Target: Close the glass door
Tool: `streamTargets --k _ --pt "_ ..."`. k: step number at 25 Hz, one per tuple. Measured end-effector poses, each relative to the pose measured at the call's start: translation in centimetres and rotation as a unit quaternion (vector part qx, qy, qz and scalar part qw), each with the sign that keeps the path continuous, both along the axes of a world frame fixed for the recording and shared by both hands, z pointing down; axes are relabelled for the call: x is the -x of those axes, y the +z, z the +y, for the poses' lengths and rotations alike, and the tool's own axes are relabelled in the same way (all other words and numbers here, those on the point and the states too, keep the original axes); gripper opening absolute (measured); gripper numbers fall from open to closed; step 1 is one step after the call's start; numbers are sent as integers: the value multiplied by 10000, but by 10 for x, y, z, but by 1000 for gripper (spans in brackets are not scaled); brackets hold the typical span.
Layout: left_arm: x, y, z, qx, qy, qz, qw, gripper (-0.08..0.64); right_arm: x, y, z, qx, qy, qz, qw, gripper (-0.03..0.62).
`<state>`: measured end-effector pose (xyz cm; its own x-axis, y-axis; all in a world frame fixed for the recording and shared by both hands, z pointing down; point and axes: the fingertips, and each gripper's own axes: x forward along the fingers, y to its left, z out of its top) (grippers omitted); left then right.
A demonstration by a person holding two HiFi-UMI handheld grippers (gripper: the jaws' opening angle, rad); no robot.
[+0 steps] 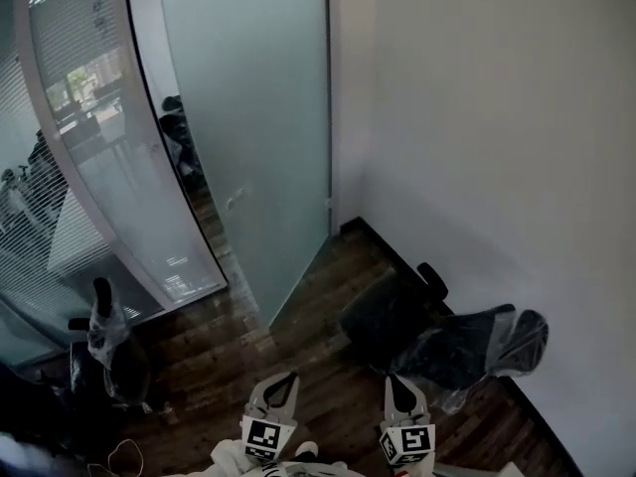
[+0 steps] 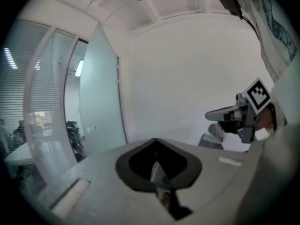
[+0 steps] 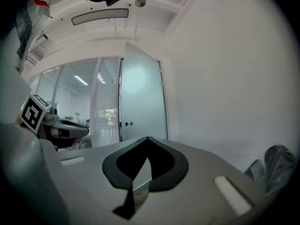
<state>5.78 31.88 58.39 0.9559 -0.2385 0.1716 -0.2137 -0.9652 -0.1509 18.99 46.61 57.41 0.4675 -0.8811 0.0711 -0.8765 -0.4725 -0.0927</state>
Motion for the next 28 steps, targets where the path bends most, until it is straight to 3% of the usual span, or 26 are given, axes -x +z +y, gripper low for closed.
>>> streamTargets --k 6,11,21,28 --pt "59 0 -44 85 -1113 -15 9937 3 34 -5 -75 -24 -1141 20 9935 5" --pt "100 2 -52 116 -1772 48 9841 3 73 0 -98 14 -1813 -9 9834 5" --pt "116 7 -26 134 -2130 71 9769 3 78 14 -78 135 -2141 -80 9767 6" --pt "107 8 -55 149 -2192 132 9755 3 68 21 -96 165 -2108 -50 9774 5"
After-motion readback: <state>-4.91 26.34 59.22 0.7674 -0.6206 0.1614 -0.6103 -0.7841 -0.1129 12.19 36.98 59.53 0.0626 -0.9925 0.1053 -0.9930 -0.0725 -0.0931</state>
